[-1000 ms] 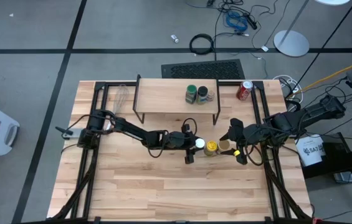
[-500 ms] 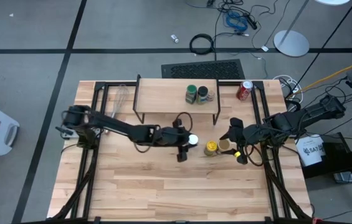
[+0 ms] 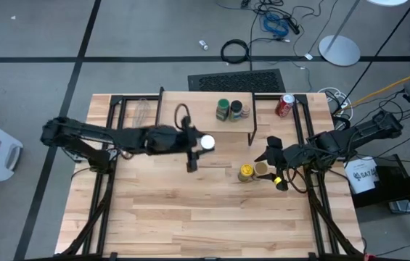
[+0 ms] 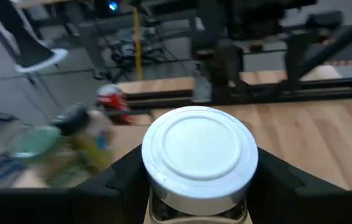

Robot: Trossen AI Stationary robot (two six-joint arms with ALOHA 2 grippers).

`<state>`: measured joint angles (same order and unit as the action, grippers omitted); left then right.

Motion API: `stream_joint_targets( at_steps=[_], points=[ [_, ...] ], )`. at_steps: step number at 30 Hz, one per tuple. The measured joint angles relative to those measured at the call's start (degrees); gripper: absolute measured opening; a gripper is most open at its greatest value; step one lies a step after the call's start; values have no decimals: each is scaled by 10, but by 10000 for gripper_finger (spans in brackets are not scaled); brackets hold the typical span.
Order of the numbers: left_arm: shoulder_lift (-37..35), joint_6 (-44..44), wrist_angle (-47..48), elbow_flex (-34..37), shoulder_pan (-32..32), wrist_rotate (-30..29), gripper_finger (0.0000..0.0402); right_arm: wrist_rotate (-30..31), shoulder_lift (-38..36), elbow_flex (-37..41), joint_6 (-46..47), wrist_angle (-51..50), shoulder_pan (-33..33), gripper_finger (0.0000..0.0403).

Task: Shelf spices
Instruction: Put the white seasoning bottle on the shelf

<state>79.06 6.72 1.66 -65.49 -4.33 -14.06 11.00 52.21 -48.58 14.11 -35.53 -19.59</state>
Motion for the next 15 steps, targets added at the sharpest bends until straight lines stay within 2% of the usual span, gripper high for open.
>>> stream_joint_targets(
  at_steps=[6,15],
  points=[
    [-41,42,25,0,70,18,208,0,0,0,-23,26,0,276],
    [-49,48,29,0,217,199,208,0,0,0,-26,49,0,276]
  ],
)
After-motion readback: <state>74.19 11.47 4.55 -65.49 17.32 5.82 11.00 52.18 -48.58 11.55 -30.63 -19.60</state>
